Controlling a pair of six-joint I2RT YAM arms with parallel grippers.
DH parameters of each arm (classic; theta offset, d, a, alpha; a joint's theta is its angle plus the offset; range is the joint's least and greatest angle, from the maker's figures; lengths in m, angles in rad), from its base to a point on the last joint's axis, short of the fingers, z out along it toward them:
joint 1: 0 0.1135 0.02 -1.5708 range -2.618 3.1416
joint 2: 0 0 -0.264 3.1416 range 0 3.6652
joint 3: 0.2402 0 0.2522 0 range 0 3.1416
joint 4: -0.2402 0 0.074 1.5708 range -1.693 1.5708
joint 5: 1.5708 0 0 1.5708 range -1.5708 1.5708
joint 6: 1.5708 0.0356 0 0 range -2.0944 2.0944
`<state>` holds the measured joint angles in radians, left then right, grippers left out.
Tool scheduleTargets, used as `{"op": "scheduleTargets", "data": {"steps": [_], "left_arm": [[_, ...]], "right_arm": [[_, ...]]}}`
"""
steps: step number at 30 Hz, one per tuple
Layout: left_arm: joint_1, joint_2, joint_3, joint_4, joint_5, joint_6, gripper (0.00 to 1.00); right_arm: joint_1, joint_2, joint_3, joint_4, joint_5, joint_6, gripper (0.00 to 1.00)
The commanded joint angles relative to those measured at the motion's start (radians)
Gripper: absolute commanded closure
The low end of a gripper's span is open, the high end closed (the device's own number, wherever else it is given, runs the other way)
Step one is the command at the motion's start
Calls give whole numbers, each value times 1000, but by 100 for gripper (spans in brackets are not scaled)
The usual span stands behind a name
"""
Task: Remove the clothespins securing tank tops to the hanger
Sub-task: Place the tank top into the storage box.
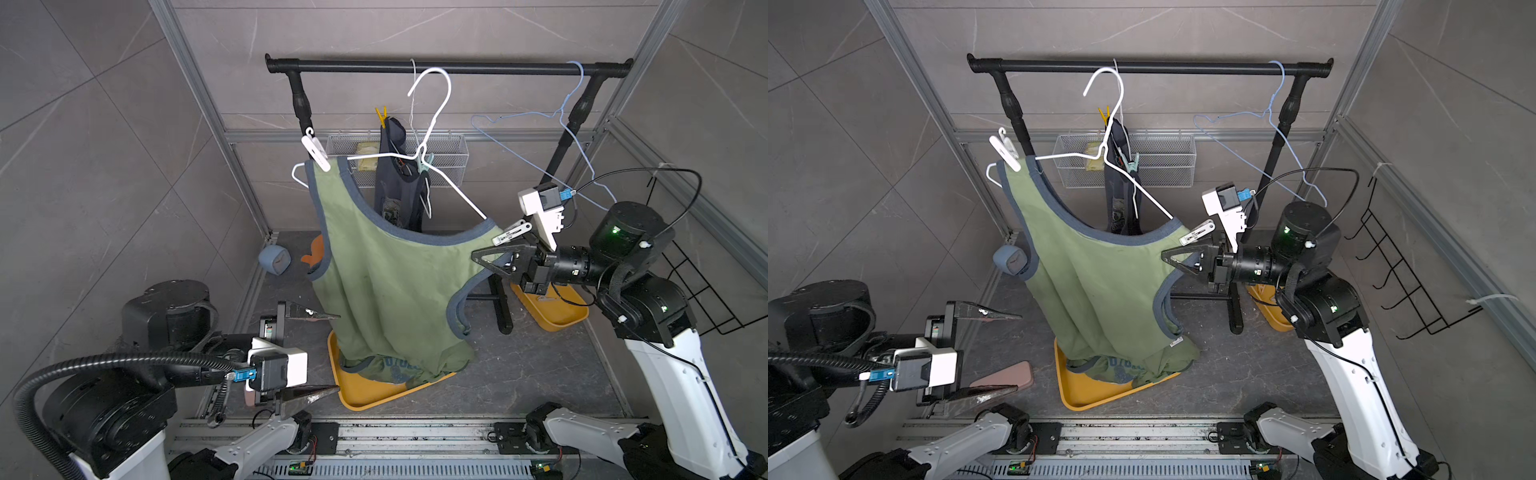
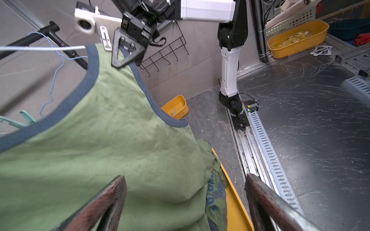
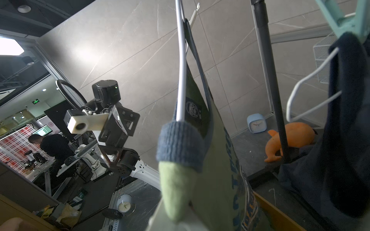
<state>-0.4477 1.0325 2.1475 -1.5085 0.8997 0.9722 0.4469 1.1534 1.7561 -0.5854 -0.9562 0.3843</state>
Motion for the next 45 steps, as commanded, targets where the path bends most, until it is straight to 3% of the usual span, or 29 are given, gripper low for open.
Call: {"op": "scheduleTargets", "data": {"steps": [1, 8, 15, 20, 27, 35, 45], "left_arm": [[9, 37, 55, -252, 57, -26, 6], [10, 108, 162, -128, -69, -145, 7], [12, 200, 100, 17, -187, -241, 11], [13, 264, 97, 47, -279, -253, 12], [42, 279, 32, 88, -316, -250, 14], [43, 350, 84, 62, -257, -236, 15], [43, 306, -82, 120, -227, -162, 16]], "right_arm": [[20, -42, -43, -59, 25, -130, 100], [67, -60, -137, -176, 119, -277, 100], [153, -85, -214, -244, 331, -390, 100], [195, -112, -259, -234, 401, -420, 100], [207, -185, -322, -212, 414, -424, 100], [219, -229, -360, -215, 398, -414, 100], [230, -225, -324, -206, 337, -398, 100]]}}
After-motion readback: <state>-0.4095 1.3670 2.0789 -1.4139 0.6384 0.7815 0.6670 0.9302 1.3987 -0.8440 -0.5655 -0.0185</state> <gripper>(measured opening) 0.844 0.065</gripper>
